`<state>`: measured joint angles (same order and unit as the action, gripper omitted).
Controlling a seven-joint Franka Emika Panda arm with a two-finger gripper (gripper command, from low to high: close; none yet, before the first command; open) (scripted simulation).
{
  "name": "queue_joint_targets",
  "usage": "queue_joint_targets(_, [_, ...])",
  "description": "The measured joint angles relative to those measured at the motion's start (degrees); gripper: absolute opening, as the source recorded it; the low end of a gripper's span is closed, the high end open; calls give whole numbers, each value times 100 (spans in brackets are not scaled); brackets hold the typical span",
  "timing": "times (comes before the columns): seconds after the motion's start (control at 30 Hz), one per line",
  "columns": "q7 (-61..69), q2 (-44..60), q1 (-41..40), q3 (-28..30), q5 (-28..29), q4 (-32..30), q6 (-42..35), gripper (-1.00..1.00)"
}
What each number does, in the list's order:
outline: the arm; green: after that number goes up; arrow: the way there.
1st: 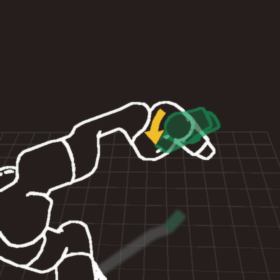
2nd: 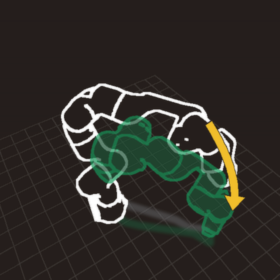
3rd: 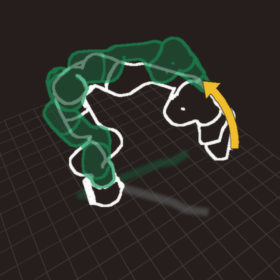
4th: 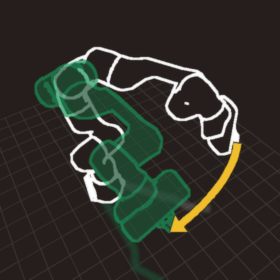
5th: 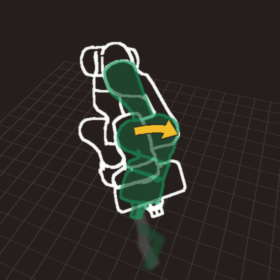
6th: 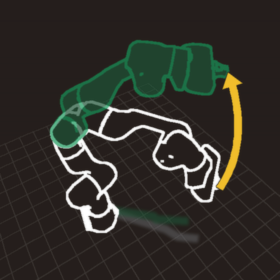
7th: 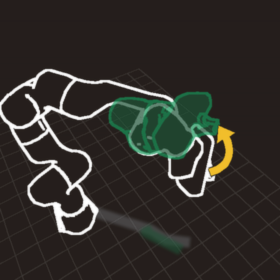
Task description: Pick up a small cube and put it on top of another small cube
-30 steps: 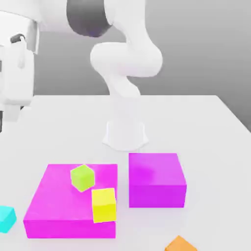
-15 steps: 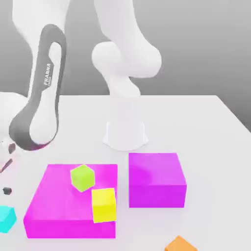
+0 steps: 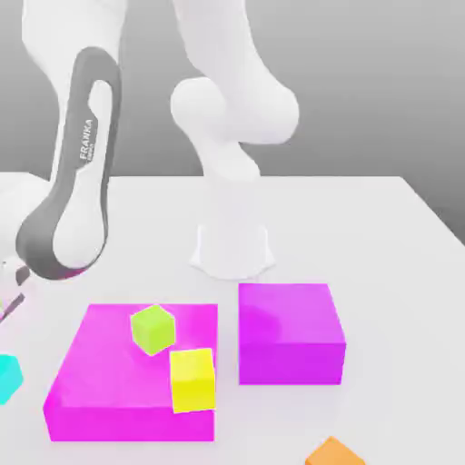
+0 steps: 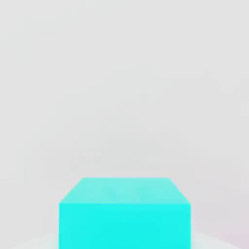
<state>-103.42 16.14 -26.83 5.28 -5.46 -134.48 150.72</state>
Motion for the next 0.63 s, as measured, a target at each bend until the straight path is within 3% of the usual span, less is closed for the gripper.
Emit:
queue_joint_targets(0.37, [715, -2154, 1491, -977, 394, -1116, -1026, -100])
queue_joint_targets(0.5, [675, -1688, 1541, -996, 548, -1315, -375, -100])
queue_joint_targets(0.53, [665, -1529, 1534, -1005, 563, -1350, -181, 100])
queue_joint_targets(0.63, [665, -1529, 1538, -1006, 563, -1350, -181, 100])
